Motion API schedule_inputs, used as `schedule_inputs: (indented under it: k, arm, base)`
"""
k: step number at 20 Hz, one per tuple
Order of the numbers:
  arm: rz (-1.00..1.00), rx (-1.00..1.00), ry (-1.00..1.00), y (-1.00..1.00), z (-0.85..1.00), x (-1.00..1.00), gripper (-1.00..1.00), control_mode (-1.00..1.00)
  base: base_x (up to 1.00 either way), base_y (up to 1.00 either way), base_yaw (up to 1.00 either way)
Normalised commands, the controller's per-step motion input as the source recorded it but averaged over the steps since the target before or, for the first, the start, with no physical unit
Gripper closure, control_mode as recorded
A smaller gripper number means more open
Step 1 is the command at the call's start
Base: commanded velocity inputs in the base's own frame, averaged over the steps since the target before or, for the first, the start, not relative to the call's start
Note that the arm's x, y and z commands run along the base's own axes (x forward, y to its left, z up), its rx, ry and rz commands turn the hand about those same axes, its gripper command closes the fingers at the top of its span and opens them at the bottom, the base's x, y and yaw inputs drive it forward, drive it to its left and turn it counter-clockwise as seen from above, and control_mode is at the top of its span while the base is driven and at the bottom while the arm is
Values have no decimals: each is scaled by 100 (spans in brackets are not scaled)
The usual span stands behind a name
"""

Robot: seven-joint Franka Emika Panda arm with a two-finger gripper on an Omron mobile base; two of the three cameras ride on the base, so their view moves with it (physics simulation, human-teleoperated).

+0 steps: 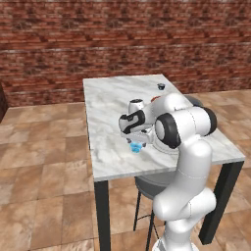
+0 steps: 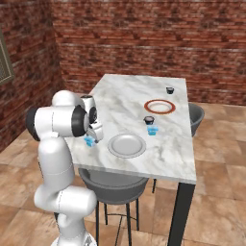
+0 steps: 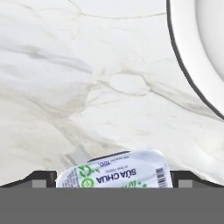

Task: Place two yogurt containers on each plate.

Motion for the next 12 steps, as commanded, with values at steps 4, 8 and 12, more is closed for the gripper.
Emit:
schedule_inputs:
  k: [4,8,12]
  arm:
    - [0,0,0,0,-17,0,-100,-100]
    - [0,0,0,0,-17,-4,100,-100]
    - [0,0,-2,1,-4,-8,100,-100]
  base:
    - [0,0,0]
    - [0,0,0]
    - [0,0,0]
